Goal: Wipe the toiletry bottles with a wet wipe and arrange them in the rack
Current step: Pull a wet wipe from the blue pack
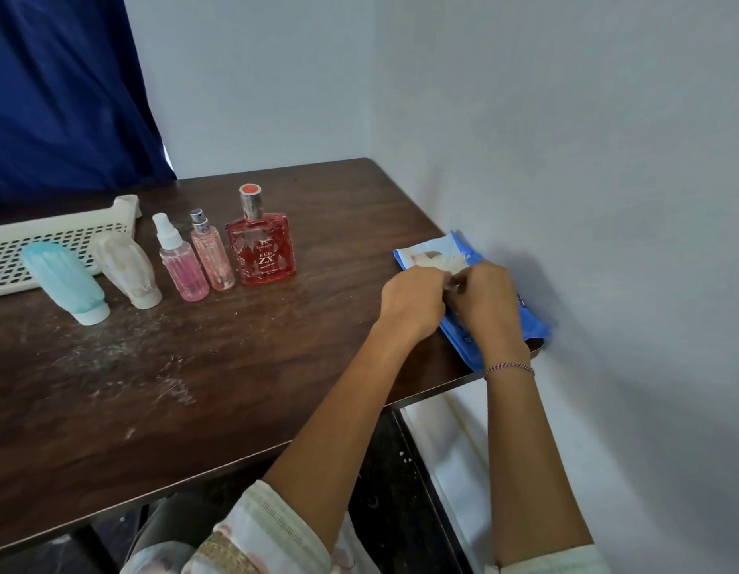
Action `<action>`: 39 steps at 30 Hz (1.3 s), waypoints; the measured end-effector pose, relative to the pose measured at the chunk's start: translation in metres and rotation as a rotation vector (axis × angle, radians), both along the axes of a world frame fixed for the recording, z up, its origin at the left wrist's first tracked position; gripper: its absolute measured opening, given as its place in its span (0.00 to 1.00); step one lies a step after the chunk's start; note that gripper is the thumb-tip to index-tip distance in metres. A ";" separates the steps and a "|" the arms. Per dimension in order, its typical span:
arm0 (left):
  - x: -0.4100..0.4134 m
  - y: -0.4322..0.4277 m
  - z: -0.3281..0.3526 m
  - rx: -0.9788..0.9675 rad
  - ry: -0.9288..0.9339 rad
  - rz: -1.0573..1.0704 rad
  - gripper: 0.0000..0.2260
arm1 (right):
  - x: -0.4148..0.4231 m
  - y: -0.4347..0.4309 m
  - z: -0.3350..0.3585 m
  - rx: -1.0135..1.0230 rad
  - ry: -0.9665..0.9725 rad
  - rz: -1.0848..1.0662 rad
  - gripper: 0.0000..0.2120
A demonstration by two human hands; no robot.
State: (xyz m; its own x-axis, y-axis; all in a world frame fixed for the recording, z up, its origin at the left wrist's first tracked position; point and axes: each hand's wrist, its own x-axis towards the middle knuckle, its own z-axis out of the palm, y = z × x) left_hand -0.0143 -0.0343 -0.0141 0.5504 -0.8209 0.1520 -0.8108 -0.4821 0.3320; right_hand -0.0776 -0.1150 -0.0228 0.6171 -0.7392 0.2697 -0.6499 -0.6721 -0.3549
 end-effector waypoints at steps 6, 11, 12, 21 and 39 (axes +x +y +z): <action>0.000 -0.005 0.000 -0.064 -0.022 0.011 0.20 | 0.001 -0.002 -0.002 0.022 -0.047 -0.055 0.12; 0.003 -0.009 -0.001 -0.098 0.001 0.047 0.16 | 0.002 -0.003 0.005 -0.035 -0.086 -0.073 0.12; 0.005 -0.010 -0.001 -0.114 0.002 0.070 0.15 | 0.004 -0.004 0.008 -0.051 -0.113 -0.075 0.12; 0.002 -0.007 0.009 -0.408 0.036 0.093 0.11 | 0.001 0.001 0.024 -0.169 -0.300 -0.007 0.11; 0.066 0.124 0.008 -0.648 0.463 0.306 0.07 | 0.056 0.109 0.016 0.693 -0.680 0.418 0.11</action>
